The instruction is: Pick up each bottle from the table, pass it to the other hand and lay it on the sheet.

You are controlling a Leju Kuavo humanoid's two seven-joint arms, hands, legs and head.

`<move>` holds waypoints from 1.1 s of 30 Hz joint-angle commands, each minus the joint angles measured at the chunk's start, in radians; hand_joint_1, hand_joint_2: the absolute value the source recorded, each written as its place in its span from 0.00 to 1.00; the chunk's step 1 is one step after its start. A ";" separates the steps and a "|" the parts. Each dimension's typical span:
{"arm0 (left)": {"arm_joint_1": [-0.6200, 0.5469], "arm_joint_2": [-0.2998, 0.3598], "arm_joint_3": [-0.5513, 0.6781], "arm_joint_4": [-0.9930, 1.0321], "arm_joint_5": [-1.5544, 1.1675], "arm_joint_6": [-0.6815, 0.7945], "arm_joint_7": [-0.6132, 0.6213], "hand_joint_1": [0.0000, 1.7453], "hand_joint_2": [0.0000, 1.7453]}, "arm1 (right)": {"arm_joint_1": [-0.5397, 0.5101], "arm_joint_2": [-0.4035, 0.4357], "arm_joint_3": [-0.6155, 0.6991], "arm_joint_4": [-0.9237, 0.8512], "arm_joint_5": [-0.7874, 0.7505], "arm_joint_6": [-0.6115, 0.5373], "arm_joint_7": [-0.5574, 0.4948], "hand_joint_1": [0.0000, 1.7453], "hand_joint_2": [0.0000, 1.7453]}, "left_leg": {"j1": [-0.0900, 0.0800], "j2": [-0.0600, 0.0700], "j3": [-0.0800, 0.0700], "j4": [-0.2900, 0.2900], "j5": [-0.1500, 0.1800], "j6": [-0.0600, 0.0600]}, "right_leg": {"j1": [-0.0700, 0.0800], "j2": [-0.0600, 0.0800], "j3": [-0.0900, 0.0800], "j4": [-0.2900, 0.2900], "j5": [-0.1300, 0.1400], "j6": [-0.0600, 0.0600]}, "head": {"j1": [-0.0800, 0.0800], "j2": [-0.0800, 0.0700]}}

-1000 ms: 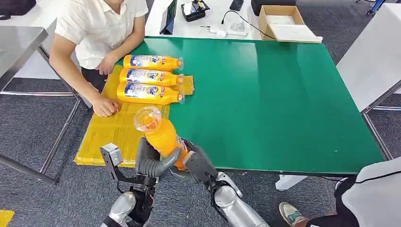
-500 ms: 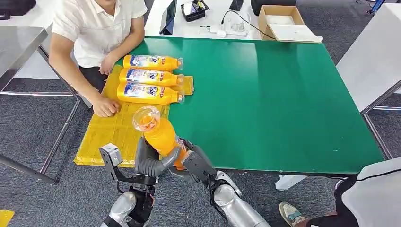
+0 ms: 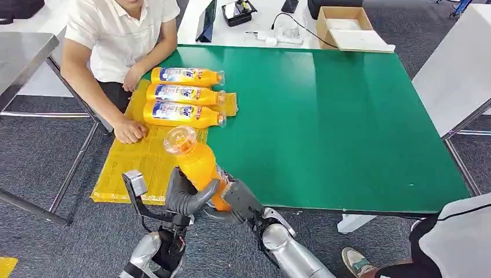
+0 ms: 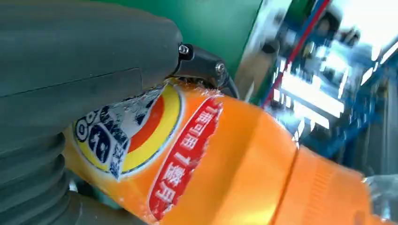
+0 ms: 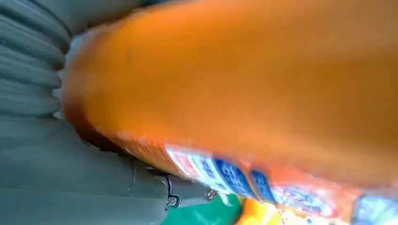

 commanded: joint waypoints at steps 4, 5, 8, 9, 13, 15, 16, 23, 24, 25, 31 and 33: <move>-0.028 0.005 0.027 0.053 0.230 -0.189 0.079 1.00 1.00 | 0.017 -0.001 0.043 -0.042 0.000 -0.036 -0.065 0.00 0.00 | 0.001 0.000 0.001 0.000 0.000 -0.001 | 0.001 -0.001 0.001 0.000 -0.001 -0.001 | 0.000 0.000; -0.028 0.005 0.027 0.053 0.230 -0.189 0.079 1.00 1.00 | 0.017 -0.001 0.043 -0.042 0.000 -0.036 -0.065 0.00 0.00 | 0.000 0.000 0.001 0.000 0.000 -0.001 | 0.000 -0.001 0.000 0.000 0.000 -0.001 | -0.001 0.000; 0.007 -0.014 0.078 -0.021 0.267 -0.193 0.044 1.00 1.00 | 0.085 -0.002 0.021 -0.175 -0.008 -0.062 -0.093 0.00 0.00 | 0.001 0.002 0.003 0.000 -0.002 -0.001 | 0.001 0.001 0.003 0.000 -0.001 -0.002 | -0.001 0.000; 0.009 -0.011 0.088 -0.039 0.268 -0.191 0.041 1.00 1.00 | 0.108 -0.010 0.025 -0.221 0.006 -0.086 -0.101 0.00 0.00 | 0.001 0.001 0.002 0.000 -0.001 -0.001 | 0.001 -0.001 0.002 0.000 -0.001 -0.001 | 0.000 0.000; -0.018 0.011 0.120 -0.022 0.186 -0.139 0.030 1.00 1.00 | 0.149 -0.027 0.011 -0.268 -0.003 -0.082 -0.084 0.00 0.00 | 0.001 -0.001 0.001 0.000 -0.001 -0.001 | 0.001 -0.001 0.001 0.000 -0.001 -0.001 | 0.000 0.000; -0.028 0.016 0.127 0.000 0.142 -0.119 0.015 1.00 1.00 | 0.150 -0.025 -0.001 -0.246 -0.003 -0.088 -0.087 0.00 0.00 | 0.000 0.000 0.001 -0.001 0.000 -0.001 | 0.000 -0.001 0.001 0.000 -0.001 -0.001 | -0.001 0.000; -0.040 0.025 0.119 0.016 0.064 -0.079 -0.008 1.00 1.00 | 0.150 -0.021 -0.007 -0.231 0.005 -0.102 -0.095 0.00 0.00 | 0.001 0.000 0.002 0.000 -0.001 -0.001 | 0.001 -0.001 0.002 -0.001 -0.001 -0.002 | 0.000 0.000; -0.163 0.070 0.122 0.150 -0.509 0.321 -0.078 1.00 1.00 | 0.196 -0.029 -0.011 -0.304 0.064 -0.192 -0.104 0.00 0.00 | 0.001 -0.001 0.003 -0.001 0.000 -0.002 | 0.001 -0.002 0.004 0.000 -0.001 -0.003 | 0.000 0.000; -0.172 0.073 0.129 0.154 -0.529 0.336 -0.080 1.00 1.00 | 0.201 -0.028 -0.010 -0.314 0.072 -0.209 -0.106 0.00 0.00 | 0.000 -0.001 0.003 -0.001 0.000 -0.001 | 0.000 -0.001 0.003 0.000 -0.001 -0.002 | 0.000 0.000; -0.175 0.074 0.134 0.153 -0.527 0.336 -0.080 1.00 1.00 | 0.201 -0.027 -0.008 -0.317 0.072 -0.210 -0.105 0.00 0.00 | 0.000 0.000 0.001 -0.001 0.000 -0.001 | 0.000 0.000 0.001 0.000 0.000 -0.001 | 0.000 0.000; -0.223 0.082 0.195 0.195 -0.707 0.548 -0.086 1.00 1.00 | 0.220 -0.012 -0.022 -0.364 0.080 -0.307 -0.106 0.00 0.00 | 0.001 -0.001 0.005 -0.001 -0.001 -0.002 | 0.001 -0.002 0.005 0.000 -0.002 -0.003 | 0.000 0.000; -0.268 0.096 0.211 0.278 -0.941 0.743 -0.090 1.00 1.00 | 0.216 -0.008 -0.015 -0.369 0.063 -0.315 -0.102 0.00 0.00 | 0.001 0.001 0.003 -0.001 -0.001 -0.001 | 0.001 0.000 0.003 0.000 -0.001 -0.002 | 0.000 0.000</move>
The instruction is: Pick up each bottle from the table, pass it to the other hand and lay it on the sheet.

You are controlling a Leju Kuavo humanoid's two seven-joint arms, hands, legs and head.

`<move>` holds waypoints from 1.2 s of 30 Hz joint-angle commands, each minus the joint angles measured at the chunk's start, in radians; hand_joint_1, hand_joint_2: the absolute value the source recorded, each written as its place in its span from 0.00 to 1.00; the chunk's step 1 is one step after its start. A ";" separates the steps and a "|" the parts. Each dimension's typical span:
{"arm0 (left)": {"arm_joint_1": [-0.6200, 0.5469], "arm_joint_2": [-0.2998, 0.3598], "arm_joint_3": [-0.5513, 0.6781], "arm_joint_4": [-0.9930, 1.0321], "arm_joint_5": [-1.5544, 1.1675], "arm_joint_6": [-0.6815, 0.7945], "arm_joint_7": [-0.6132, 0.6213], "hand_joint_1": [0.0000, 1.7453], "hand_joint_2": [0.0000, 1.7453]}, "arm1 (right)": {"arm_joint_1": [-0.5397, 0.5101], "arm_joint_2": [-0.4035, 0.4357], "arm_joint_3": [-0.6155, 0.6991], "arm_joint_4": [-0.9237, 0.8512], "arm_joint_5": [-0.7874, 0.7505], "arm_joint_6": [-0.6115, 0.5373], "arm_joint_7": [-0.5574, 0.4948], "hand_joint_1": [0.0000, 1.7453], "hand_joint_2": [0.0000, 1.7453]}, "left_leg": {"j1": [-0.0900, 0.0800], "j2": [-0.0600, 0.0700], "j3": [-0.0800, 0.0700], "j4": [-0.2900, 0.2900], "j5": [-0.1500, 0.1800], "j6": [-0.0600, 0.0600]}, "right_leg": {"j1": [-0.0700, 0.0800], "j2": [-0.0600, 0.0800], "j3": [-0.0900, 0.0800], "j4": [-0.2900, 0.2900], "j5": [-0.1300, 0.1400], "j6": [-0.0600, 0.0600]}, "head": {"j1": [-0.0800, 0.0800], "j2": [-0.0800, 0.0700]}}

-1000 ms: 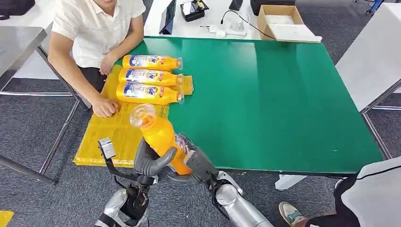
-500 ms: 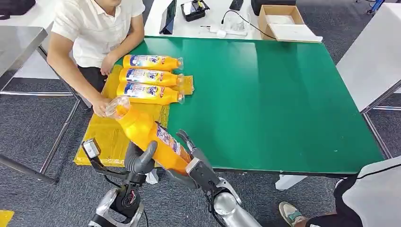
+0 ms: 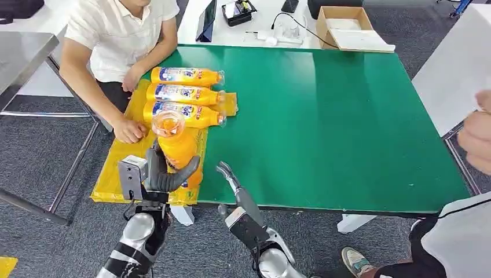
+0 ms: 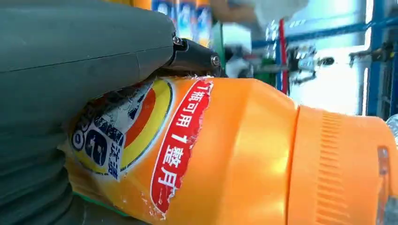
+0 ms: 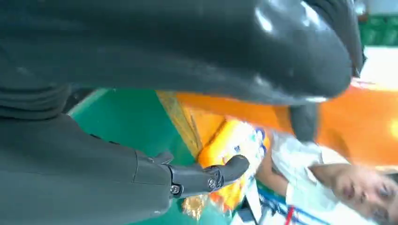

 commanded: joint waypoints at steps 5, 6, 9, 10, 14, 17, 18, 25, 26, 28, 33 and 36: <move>-0.228 0.058 0.112 0.397 -0.573 0.402 0.012 1.00 1.00 | -0.011 -0.004 0.033 -0.044 -0.043 -0.062 0.001 0.00 0.00 | 0.001 -0.001 0.007 -0.002 0.000 -0.002 | 0.001 -0.001 0.007 -0.001 -0.001 -0.004 | 0.000 0.000; -0.228 0.058 0.112 0.397 -0.573 0.402 0.012 1.00 1.00 | -0.011 -0.004 0.033 -0.044 -0.043 -0.062 0.001 0.00 0.00 | 0.000 -0.002 0.003 -0.001 0.000 -0.001 | 0.000 -0.002 0.004 -0.001 -0.001 -0.002 | 0.000 0.000; -0.258 0.049 0.139 0.478 -0.751 0.402 0.061 1.00 1.00 | -0.018 -0.006 0.051 -0.039 -0.056 -0.057 -0.010 0.00 0.00 | 0.000 0.001 0.005 -0.001 -0.001 -0.001 | 0.000 0.001 0.005 -0.001 0.000 -0.002 | 0.000 0.000; -0.274 0.052 0.141 0.517 -0.826 0.402 0.091 1.00 1.00 | -0.019 -0.006 0.057 -0.040 -0.058 -0.055 -0.010 0.00 0.00 | 0.001 0.001 0.006 -0.001 -0.001 -0.002 | 0.001 0.001 0.006 -0.001 -0.001 -0.003 | 0.000 0.000; -0.358 0.072 0.115 0.710 -0.952 0.402 0.183 1.00 1.00 | -0.011 -0.011 0.078 -0.050 -0.062 -0.044 -0.011 0.00 0.00 | 0.001 -0.002 0.005 -0.001 0.000 -0.002 | 0.001 -0.002 0.006 -0.001 -0.001 -0.003 | 0.000 0.000; -0.361 0.072 0.118 0.714 -0.951 0.402 0.181 1.00 1.00 | -0.010 -0.011 0.079 -0.052 -0.062 -0.044 -0.011 0.00 0.00 | 0.001 0.000 0.005 -0.001 0.000 -0.002 | 0.001 0.000 0.005 -0.001 -0.001 -0.002 | 0.000 0.000; -0.361 0.072 0.118 0.714 -0.951 0.402 0.181 1.00 1.00 | -0.010 -0.011 0.079 -0.052 -0.062 -0.044 -0.011 0.00 0.00 | 0.001 0.002 0.004 -0.001 0.000 -0.001 | 0.001 0.001 0.003 -0.001 0.000 -0.002 | 0.000 0.000; -0.433 0.078 0.082 0.883 -0.985 0.186 0.243 1.00 1.00 | -0.010 -0.006 0.081 -0.062 -0.063 -0.025 -0.003 0.00 0.00 | 0.001 0.001 0.004 0.000 -0.001 -0.001 | 0.001 0.001 0.003 0.000 -0.001 -0.002 | 0.000 0.000; -0.441 0.079 0.070 0.897 -1.004 0.160 0.273 1.00 1.00 | -0.014 -0.005 0.082 -0.057 -0.060 -0.018 0.001 0.00 0.00 | 0.001 0.001 0.003 0.000 0.000 -0.001 | 0.001 0.000 0.003 0.000 -0.001 -0.001 | 0.000 0.000; -0.467 0.082 0.044 0.936 -1.043 0.099 0.320 1.00 1.00 | -0.023 0.000 0.090 -0.038 -0.054 0.003 0.006 0.00 0.00 | 0.001 0.000 0.003 0.000 0.000 -0.001 | 0.001 -0.001 0.003 0.000 -0.001 -0.002 | 0.000 0.000; -0.492 0.082 0.019 0.968 -1.077 0.037 0.354 0.59 1.00 | -0.027 0.010 0.099 -0.018 -0.047 0.014 0.004 0.00 0.00 | 0.001 0.002 0.006 -0.001 -0.001 -0.002 | 0.001 0.002 0.005 0.000 -0.001 -0.003 | 0.000 0.000; -0.492 0.082 0.019 0.968 -1.077 0.037 0.354 0.59 1.00 | -0.027 0.010 0.099 -0.018 -0.047 0.014 0.004 0.00 0.00 | 0.001 0.002 0.006 -0.001 0.000 -0.002 | 0.001 0.002 0.005 -0.001 0.000 -0.002 | 0.000 0.000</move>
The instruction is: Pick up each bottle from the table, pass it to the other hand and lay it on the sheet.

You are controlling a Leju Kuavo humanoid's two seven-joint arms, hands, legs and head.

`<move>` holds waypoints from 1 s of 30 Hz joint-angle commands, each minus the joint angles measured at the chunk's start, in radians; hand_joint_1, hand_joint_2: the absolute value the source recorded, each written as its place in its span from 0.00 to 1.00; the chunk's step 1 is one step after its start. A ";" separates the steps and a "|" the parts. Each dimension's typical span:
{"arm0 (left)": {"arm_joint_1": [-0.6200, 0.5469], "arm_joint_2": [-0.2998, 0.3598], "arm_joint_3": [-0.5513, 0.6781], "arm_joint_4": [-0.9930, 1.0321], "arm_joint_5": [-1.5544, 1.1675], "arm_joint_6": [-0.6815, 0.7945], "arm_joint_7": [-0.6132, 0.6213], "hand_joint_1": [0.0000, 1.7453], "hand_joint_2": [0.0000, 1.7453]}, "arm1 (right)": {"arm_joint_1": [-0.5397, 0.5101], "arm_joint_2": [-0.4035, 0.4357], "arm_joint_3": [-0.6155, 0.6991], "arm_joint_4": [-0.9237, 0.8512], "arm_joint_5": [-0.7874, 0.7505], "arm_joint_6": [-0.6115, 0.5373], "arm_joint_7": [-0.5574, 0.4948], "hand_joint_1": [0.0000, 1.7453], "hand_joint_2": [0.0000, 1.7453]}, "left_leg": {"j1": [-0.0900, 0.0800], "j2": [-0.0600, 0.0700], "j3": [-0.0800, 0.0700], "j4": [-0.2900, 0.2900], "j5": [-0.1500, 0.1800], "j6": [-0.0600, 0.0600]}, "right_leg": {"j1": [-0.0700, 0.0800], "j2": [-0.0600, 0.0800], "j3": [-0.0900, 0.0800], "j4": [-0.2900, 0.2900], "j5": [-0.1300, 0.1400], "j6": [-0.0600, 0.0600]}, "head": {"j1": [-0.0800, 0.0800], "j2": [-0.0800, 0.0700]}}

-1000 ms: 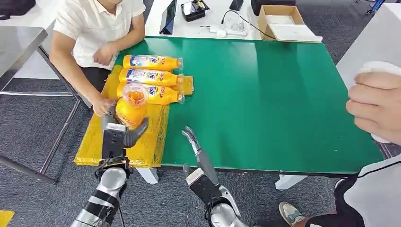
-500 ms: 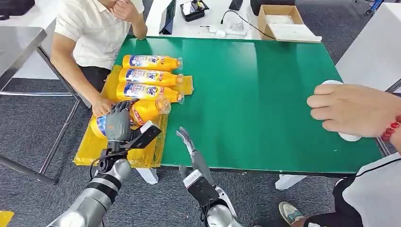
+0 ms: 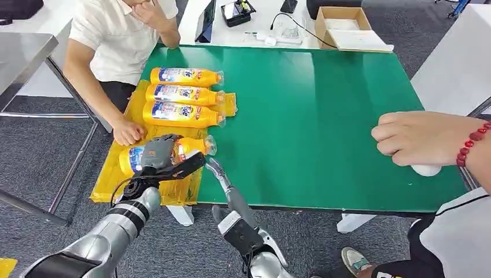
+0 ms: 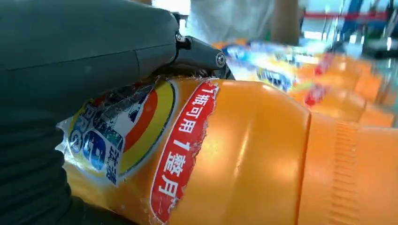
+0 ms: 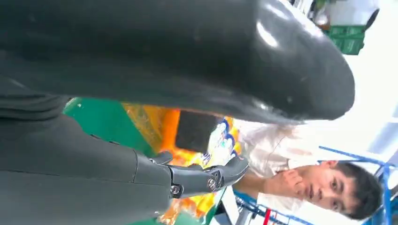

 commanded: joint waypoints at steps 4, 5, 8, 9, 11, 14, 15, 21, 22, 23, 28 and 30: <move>-0.061 0.027 -0.078 0.144 -0.026 -0.077 0.008 0.30 1.00 | -0.033 -0.010 0.031 0.059 0.001 0.017 0.005 0.00 0.00 | 0.001 0.003 0.006 -0.001 -0.002 -0.002 | 0.001 0.003 0.005 0.001 -0.001 -0.003 | 0.000 0.000; -0.063 0.027 -0.084 0.149 -0.031 -0.091 0.009 0.28 1.00 | -0.034 -0.009 0.031 0.064 0.001 0.018 0.005 0.00 0.00 | 0.000 0.002 0.004 -0.001 -0.001 -0.001 | 0.000 0.002 0.003 0.001 0.000 -0.002 | 0.000 0.000; -0.061 0.019 -0.082 0.149 -0.017 -0.151 -0.010 0.00 1.00 | -0.036 -0.006 0.031 0.075 0.005 0.024 0.000 0.00 0.00 | 0.001 0.002 0.003 -0.001 0.000 -0.001 | 0.001 0.002 0.002 0.001 0.000 -0.001 | 0.000 0.000; -0.059 0.018 -0.078 0.145 -0.008 -0.169 -0.021 0.00 1.00 | -0.035 -0.005 0.030 0.075 0.005 0.026 0.000 0.00 0.00 | 0.001 0.003 0.006 -0.001 -0.001 -0.001 | 0.001 0.002 0.004 0.001 -0.001 -0.002 | 0.000 0.000; -0.059 0.018 -0.078 0.145 -0.008 -0.169 -0.021 0.00 1.00 | -0.035 -0.005 0.030 0.075 0.005 0.026 0.000 0.00 0.00 | 0.000 0.001 0.003 -0.001 0.000 -0.001 | 0.000 0.000 0.002 0.001 0.000 -0.001 | 0.000 0.000; -0.059 0.018 -0.078 0.145 -0.008 -0.169 -0.021 0.00 1.00 | -0.035 -0.005 0.030 0.075 0.005 0.026 0.000 0.00 0.00 | 0.000 0.002 0.004 -0.001 0.000 -0.001 | 0.000 0.002 0.003 0.001 0.000 -0.001 | 0.000 0.000; -0.059 0.018 -0.078 0.145 -0.008 -0.169 -0.021 0.00 1.00 | -0.035 -0.005 0.030 0.075 0.005 0.026 0.000 0.00 0.00 | 0.001 0.003 0.008 -0.002 -0.002 -0.002 | 0.001 0.003 0.007 0.000 -0.001 -0.003 | 0.000 0.000; -0.054 0.016 -0.058 0.134 0.035 -0.211 -0.060 0.00 1.00 | -0.033 -0.004 0.024 0.077 0.005 0.031 0.000 0.00 0.00 | 0.001 0.002 0.006 -0.001 -0.001 -0.002 | 0.001 0.002 0.005 0.001 -0.001 -0.002 | 0.000 0.000; -0.050 0.021 -0.069 0.123 0.039 -0.224 -0.082 0.00 1.00 | -0.032 -0.002 0.022 0.083 0.004 0.035 -0.002 0.00 0.00 | 0.000 0.002 0.005 -0.001 0.000 -0.001 | 0.000 0.002 0.004 0.001 0.000 -0.002 | 0.000 0.000; -0.048 0.026 -0.083 0.117 0.033 -0.220 -0.099 0.00 1.00 | -0.033 -0.002 0.022 0.087 0.005 0.037 -0.007 0.00 0.00 | 0.000 0.002 0.005 -0.001 0.000 -0.001 | 0.000 0.002 0.004 0.001 0.000 -0.002 | 0.000 0.000; -0.001 0.022 0.022 0.031 0.253 -0.295 -0.317 0.00 1.00 | -0.034 -0.001 0.020 0.105 -0.016 0.061 -0.031 0.00 0.00 | 0.000 0.002 0.007 -0.002 -0.001 -0.001 | 0.000 0.002 0.006 0.000 0.000 -0.002 | 0.000 0.000; 0.035 0.044 0.060 -0.035 0.381 -0.340 -0.389 0.00 1.00 | -0.036 -0.005 0.024 0.111 -0.021 0.066 -0.042 0.00 1.00 | 0.000 0.004 0.009 -0.002 -0.001 -0.002 | 0.000 0.004 0.007 0.000 0.000 -0.003 | 0.000 0.000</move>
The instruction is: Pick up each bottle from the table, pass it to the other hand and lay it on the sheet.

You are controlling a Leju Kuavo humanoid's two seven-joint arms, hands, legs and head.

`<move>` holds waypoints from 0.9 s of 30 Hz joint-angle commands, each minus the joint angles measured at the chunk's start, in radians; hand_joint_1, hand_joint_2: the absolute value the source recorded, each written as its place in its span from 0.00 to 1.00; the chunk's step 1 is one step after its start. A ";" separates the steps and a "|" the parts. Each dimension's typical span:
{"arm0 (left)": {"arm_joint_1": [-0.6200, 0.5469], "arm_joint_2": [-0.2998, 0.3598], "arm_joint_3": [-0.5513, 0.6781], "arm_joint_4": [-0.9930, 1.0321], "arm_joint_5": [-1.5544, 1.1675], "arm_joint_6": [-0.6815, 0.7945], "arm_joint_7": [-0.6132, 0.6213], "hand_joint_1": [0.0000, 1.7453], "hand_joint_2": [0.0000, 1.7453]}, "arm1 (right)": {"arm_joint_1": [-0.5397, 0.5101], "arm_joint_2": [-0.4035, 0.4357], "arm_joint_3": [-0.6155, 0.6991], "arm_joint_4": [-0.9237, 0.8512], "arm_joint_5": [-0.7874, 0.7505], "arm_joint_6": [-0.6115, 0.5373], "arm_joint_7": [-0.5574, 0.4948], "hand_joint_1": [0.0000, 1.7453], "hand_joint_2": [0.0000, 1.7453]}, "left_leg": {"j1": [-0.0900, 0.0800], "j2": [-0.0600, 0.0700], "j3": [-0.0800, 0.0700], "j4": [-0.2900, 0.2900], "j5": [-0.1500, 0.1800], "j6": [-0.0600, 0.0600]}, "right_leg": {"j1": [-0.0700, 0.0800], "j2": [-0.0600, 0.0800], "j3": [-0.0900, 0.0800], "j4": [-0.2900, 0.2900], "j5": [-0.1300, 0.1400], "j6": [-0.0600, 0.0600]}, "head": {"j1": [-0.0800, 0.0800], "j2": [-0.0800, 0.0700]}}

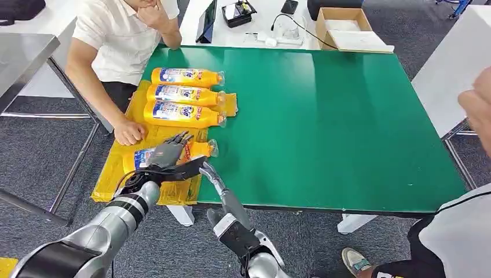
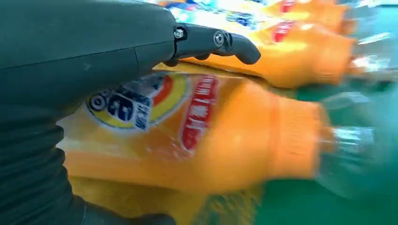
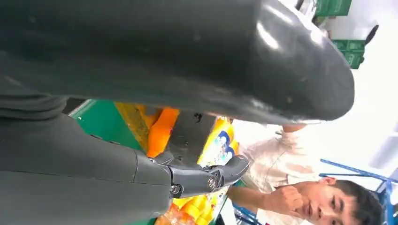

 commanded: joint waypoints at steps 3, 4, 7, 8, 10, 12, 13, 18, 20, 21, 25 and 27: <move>0.149 0.079 0.101 -0.246 0.441 -0.196 -0.282 0.00 1.00 | -0.025 -0.018 0.014 0.075 -0.028 0.031 -0.037 0.00 1.00 | 0.000 0.005 0.004 -0.002 -0.001 -0.001 | 0.001 0.005 0.003 -0.001 0.000 -0.002 | 0.000 0.000; 0.169 0.090 0.100 -0.290 0.490 -0.215 -0.285 0.00 1.00 | -0.023 -0.019 0.011 0.076 -0.030 0.032 -0.038 0.00 1.00 | 0.001 0.006 0.006 -0.002 -0.002 -0.001 | 0.001 0.006 0.004 -0.001 0.000 -0.003 | 0.000 0.000; 0.270 0.049 0.214 -0.500 0.773 -0.285 -0.299 0.00 1.00 | -0.007 -0.024 -0.007 0.063 -0.032 0.029 -0.038 0.00 1.00 | 0.000 0.005 0.004 -0.002 -0.001 -0.001 | 0.001 0.004 0.003 -0.001 0.000 -0.002 | 0.000 0.000; 0.305 0.032 0.236 -0.580 0.861 -0.299 -0.297 0.00 1.00 | -0.002 -0.026 -0.012 0.058 -0.032 0.032 -0.038 0.00 1.00 | 0.000 0.004 0.003 -0.001 -0.001 -0.001 | 0.000 0.003 0.001 -0.001 0.000 -0.001 | 0.000 0.000; 0.378 0.011 0.242 -0.747 1.011 -0.315 -0.284 0.00 1.00 | 0.010 -0.032 -0.021 0.042 -0.033 0.035 -0.039 0.00 1.00 | 0.001 0.005 0.005 -0.001 -0.003 -0.001 | 0.001 0.003 0.003 -0.001 -0.002 -0.002 | 0.000 0.000; 0.420 0.004 0.230 -0.839 1.108 -0.323 -0.256 0.00 1.00 | 0.015 -0.036 -0.030 0.032 -0.035 0.030 -0.040 0.00 1.00 | 0.001 0.002 0.002 0.000 -0.003 -0.001 | 0.001 0.001 0.001 -0.001 -0.002 -0.002 | 0.000 0.000; 0.428 0.005 0.216 -0.859 1.123 -0.314 -0.253 0.00 1.00 | 0.015 -0.037 -0.034 0.027 -0.036 0.029 -0.040 0.00 1.00 | 0.001 0.003 0.000 0.000 -0.002 -0.001 | 0.001 0.001 -0.001 -0.001 -0.001 -0.001 | 0.000 0.000; 0.450 -0.047 0.199 -0.921 1.322 -0.274 -0.241 0.00 1.00 | 0.069 -0.037 -0.083 -0.107 -0.125 0.009 -0.140 0.00 1.00 | 0.001 0.001 0.000 0.001 -0.003 -0.001 | 0.001 0.000 -0.001 0.000 -0.003 -0.002 | 0.000 0.000; 0.440 -0.050 0.174 -0.912 1.377 -0.268 -0.210 0.00 1.00 | 0.089 -0.077 -0.043 -0.228 -0.168 -0.007 -0.140 0.00 0.00 | 0.001 -0.001 -0.001 0.001 -0.002 -0.001 | 0.001 -0.002 -0.001 0.000 -0.003 -0.002 | 0.000 0.000; 0.436 -0.051 0.162 -0.902 1.380 -0.248 -0.212 0.00 1.00 | 0.110 -0.090 -0.035 -0.290 -0.191 -0.023 -0.140 0.00 0.00 | 0.000 -0.001 -0.004 0.001 -0.001 -0.001 | 0.000 -0.002 -0.004 0.000 -0.001 -0.001 | 0.000 0.000; 0.490 -0.057 0.112 -0.942 1.404 -0.240 -0.208 0.00 1.00 | 0.166 -0.122 -0.034 -0.470 -0.203 -0.258 -0.140 0.00 1.00 | 0.001 -0.002 0.001 0.001 -0.003 -0.001 | 0.001 -0.003 0.001 -0.001 -0.003 -0.003 | 0.000 0.000; 0.539 -0.047 0.075 -0.992 1.373 -0.222 -0.210 0.00 1.00 | 0.192 -0.130 -0.059 -0.533 -0.206 -0.348 -0.140 0.00 1.00 | 0.000 -0.001 -0.002 0.000 -0.002 -0.001 | 0.000 -0.001 -0.002 -0.001 -0.002 -0.001 | 0.000 0.000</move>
